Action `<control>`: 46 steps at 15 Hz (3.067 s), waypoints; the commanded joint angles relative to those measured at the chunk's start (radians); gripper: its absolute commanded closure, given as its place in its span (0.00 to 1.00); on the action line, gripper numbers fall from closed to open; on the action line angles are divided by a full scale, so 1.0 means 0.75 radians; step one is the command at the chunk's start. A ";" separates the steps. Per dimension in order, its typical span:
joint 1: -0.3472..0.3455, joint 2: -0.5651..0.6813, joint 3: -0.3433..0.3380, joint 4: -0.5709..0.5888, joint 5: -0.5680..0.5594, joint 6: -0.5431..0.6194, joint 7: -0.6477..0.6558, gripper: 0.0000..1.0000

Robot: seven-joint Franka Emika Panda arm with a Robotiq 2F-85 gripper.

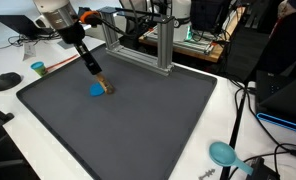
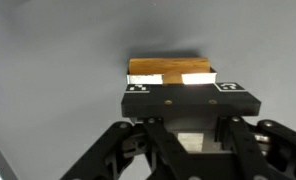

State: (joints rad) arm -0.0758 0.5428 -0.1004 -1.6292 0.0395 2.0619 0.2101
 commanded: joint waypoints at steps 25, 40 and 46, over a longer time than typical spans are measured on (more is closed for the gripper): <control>0.026 -0.046 -0.021 -0.184 -0.046 0.312 0.023 0.78; 0.008 0.075 -0.010 -0.072 -0.035 0.360 -0.010 0.78; 0.002 0.080 -0.010 -0.072 -0.025 0.405 -0.008 0.78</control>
State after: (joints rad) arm -0.0627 0.5060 -0.1235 -1.7094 0.0010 2.2700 0.2107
